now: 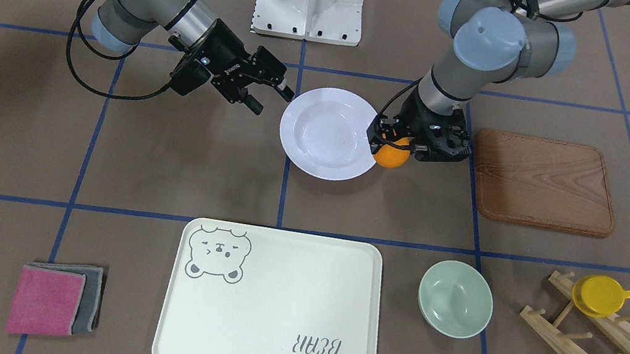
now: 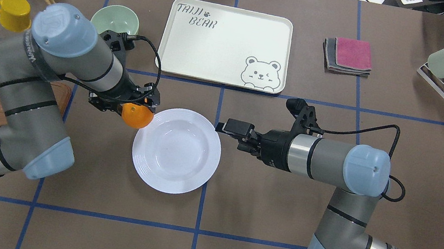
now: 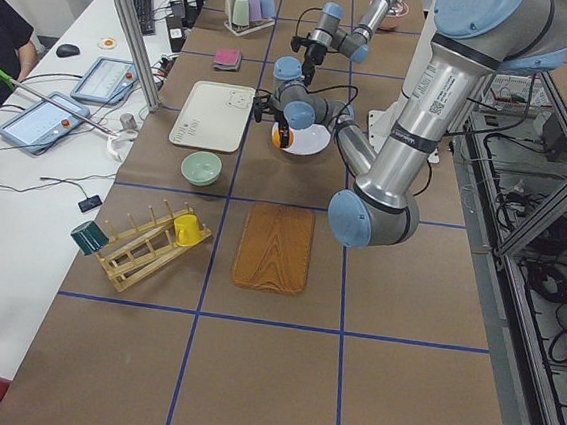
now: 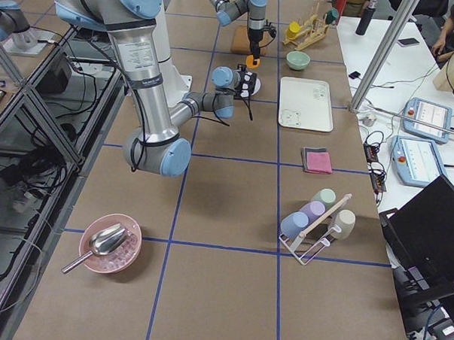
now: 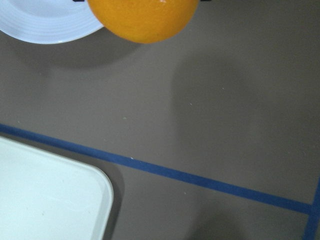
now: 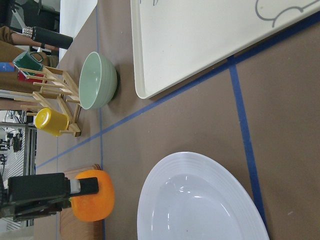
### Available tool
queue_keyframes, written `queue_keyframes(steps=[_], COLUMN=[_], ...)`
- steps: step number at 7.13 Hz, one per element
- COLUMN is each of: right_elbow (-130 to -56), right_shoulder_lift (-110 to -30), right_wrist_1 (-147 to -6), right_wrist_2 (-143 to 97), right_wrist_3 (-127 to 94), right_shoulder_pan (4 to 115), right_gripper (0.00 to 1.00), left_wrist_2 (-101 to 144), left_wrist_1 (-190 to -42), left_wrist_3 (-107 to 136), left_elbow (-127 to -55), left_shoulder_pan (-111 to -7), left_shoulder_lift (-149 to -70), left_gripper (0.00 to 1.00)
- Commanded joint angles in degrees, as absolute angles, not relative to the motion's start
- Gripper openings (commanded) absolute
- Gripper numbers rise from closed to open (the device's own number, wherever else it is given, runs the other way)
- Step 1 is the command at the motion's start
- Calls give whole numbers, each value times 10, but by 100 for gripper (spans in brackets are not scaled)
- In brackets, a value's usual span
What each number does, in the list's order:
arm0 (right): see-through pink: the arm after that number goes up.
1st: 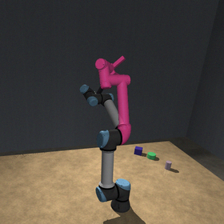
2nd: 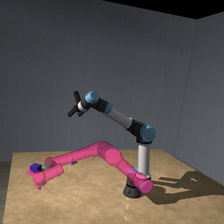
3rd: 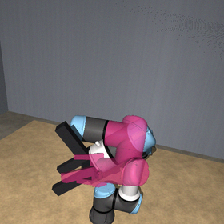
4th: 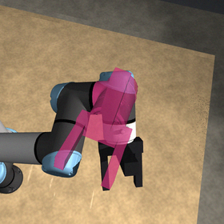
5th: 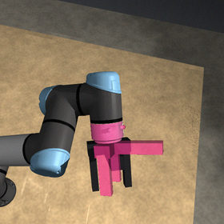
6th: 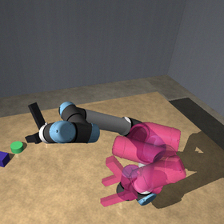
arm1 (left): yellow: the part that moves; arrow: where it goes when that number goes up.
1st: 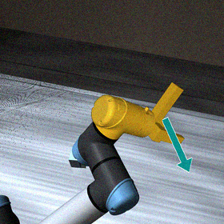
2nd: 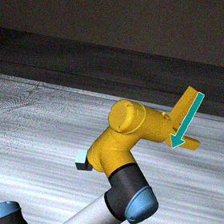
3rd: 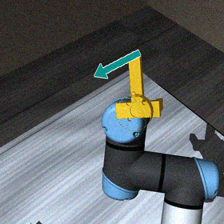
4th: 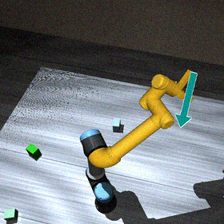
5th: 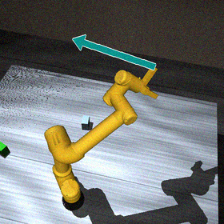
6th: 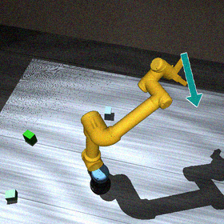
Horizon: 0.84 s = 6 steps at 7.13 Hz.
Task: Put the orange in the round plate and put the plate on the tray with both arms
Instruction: 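Carry the orange onto the white plate while the right gripper grips its rim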
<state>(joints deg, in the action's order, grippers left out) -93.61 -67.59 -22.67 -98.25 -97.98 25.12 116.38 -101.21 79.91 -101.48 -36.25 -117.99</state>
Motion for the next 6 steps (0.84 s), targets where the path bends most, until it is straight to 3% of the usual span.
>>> queue_keyframes(steps=[1,6], right_elbow=[-927,-904], right_shoulder_lift=[-681,-675], right_wrist_1=[-224,-224], right_wrist_2=[-976,-966], right_wrist_3=[-977,-978], right_shoulder_pan=[239,220], right_gripper=[99,99], left_wrist_2=[1133,1107], left_wrist_1=[-1010,-1010], left_wrist_3=[831,829], left_elbow=[-1006,-1019], left_shoulder_pan=[-314,-293], left_shoulder_lift=[-1207,-1205], left_gripper=[82,97])
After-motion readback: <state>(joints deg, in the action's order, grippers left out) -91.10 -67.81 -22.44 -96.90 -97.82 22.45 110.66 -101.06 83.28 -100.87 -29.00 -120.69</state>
